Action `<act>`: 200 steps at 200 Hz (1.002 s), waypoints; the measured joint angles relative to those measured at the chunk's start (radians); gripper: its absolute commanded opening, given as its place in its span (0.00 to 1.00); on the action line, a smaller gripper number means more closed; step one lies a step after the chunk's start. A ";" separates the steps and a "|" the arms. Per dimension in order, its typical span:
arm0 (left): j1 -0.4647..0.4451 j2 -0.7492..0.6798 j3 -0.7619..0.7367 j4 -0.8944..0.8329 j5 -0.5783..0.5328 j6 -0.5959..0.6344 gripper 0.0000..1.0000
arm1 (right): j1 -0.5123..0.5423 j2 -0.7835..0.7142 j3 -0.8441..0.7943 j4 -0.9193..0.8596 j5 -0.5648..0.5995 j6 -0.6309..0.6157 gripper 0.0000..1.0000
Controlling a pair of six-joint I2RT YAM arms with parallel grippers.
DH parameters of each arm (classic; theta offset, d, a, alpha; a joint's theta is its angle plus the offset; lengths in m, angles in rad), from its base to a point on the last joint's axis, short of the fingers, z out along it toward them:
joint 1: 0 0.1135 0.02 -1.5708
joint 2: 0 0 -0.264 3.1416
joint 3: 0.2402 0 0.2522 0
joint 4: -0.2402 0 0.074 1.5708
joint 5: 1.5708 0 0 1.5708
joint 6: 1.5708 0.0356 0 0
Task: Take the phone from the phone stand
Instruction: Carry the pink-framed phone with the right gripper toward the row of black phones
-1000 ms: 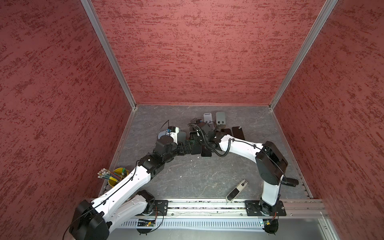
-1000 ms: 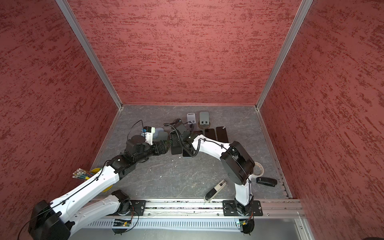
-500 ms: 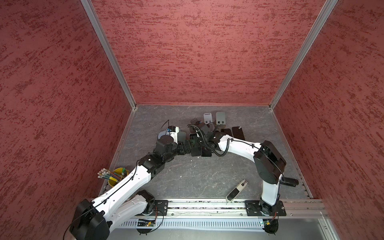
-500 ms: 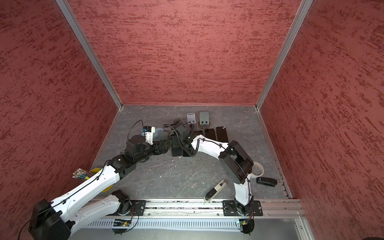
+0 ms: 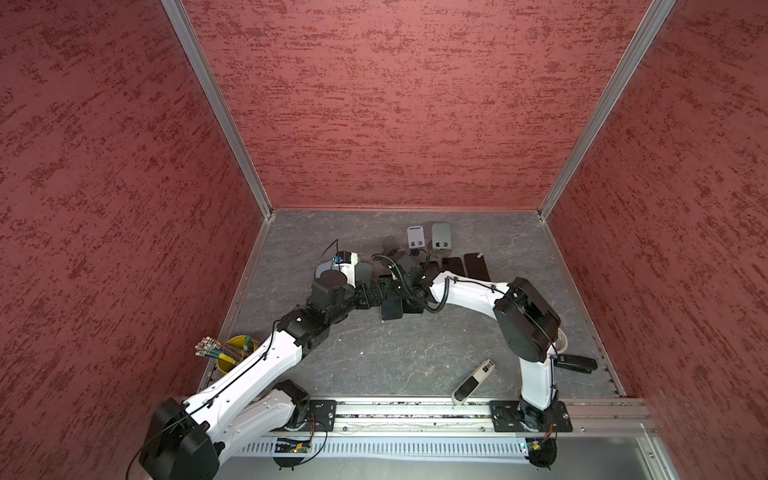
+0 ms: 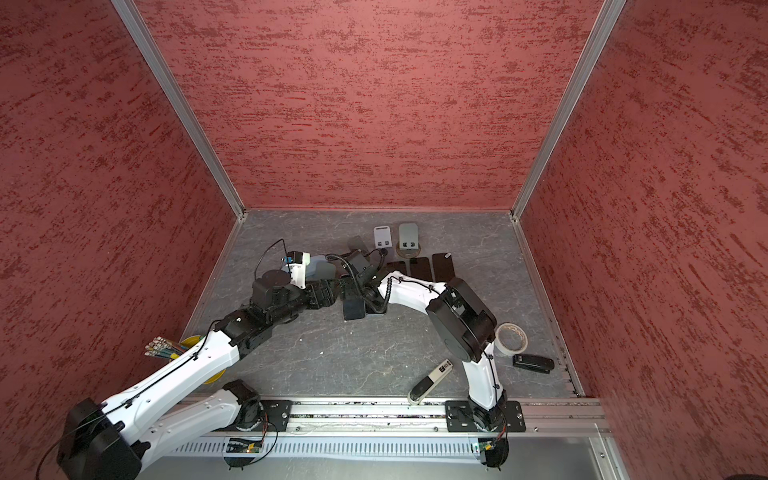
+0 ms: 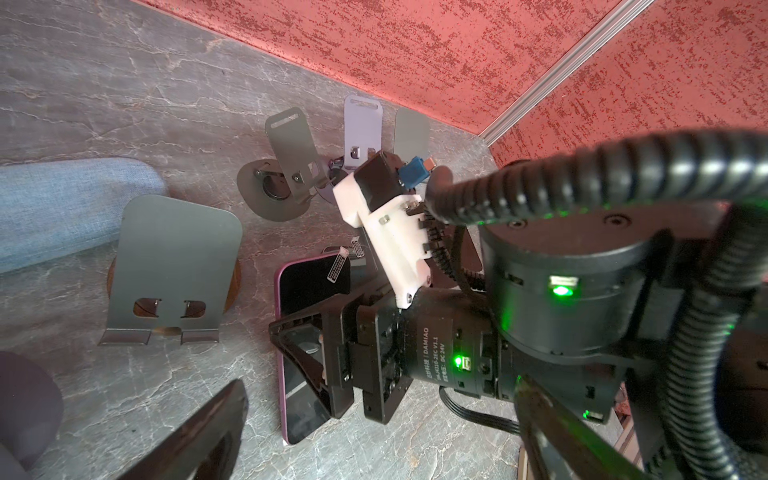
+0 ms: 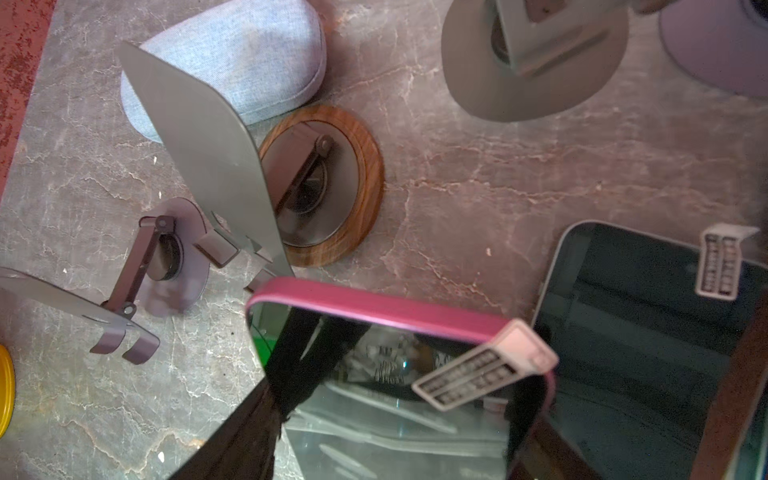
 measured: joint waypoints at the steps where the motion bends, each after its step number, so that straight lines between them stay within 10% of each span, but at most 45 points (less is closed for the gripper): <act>1: 0.000 0.000 0.000 0.000 0.000 0.000 1.00 | 0.000 0.000 0.000 0.000 0.000 0.000 0.54; 200: 0.000 0.000 -0.010 0.006 0.000 0.005 1.00 | 0.000 0.094 0.057 0.019 0.005 0.067 0.55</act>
